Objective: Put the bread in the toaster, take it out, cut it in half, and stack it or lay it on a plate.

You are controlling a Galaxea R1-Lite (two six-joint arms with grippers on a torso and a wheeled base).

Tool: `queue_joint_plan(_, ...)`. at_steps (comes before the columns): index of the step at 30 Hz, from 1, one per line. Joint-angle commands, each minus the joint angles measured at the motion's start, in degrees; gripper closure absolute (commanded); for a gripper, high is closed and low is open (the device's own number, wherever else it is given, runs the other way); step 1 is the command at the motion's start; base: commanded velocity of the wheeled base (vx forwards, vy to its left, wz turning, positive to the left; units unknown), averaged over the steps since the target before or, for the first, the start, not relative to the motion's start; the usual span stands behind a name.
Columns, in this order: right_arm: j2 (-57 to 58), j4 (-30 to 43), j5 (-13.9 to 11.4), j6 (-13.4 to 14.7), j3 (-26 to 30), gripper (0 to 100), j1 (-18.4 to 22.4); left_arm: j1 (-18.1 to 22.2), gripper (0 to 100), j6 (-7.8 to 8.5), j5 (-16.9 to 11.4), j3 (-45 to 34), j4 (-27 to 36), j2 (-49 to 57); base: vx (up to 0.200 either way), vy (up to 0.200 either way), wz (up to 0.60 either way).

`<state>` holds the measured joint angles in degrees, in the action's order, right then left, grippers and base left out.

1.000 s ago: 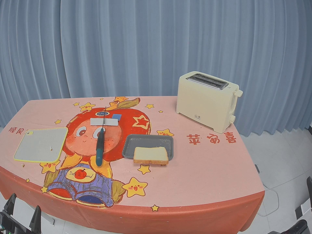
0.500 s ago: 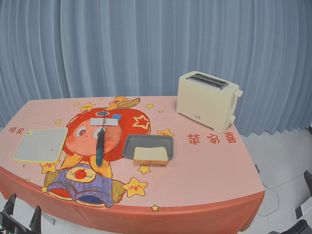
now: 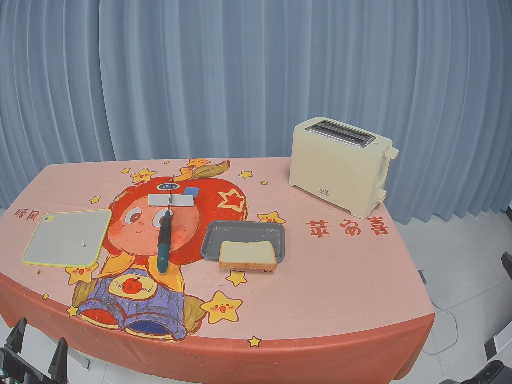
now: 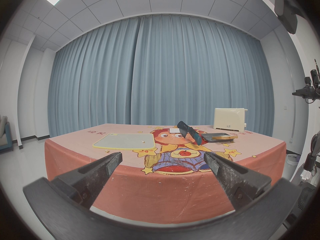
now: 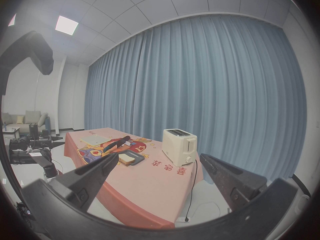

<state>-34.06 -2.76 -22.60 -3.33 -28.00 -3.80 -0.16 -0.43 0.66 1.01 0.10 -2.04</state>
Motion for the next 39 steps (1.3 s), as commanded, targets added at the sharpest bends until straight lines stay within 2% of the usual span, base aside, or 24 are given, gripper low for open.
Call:
queue_joint_plan(1,-4.9,-0.1,-0.1,0.0,-3.6,0,-2.2,0.0,0,0.08,0.0,-1.0,0.0,0.0,0.0,0.0,0.0)
queue_joint_plan(5,-7.1,-0.1,-0.1,-0.5,-5.4,0,-4.5,0.0,0,-0.01,0.0,-1.0,0.0,0.0,0.0,0.0,0.0)
queue_joint_plan(11,-9.1,0.0,0.4,-0.8,-5.0,0,-8.3,0.1,0,-0.01,0.0,-1.0,0.0,0.0,0.0,0.0,0.0)
queue_joint_plan(31,-14.6,-0.1,0.5,-0.8,-5.3,0,-9.7,0.1,0,-0.01,0.0,-1.0,0.0,0.0,0.0,0.0,0.0)
queue_joint_plan(39,-16.5,-0.2,0.5,0.0,-5.2,0,-9.9,0.0,0,-0.01,0.0,-1.0,0.0,0.0,0.0,0.0,0.0)
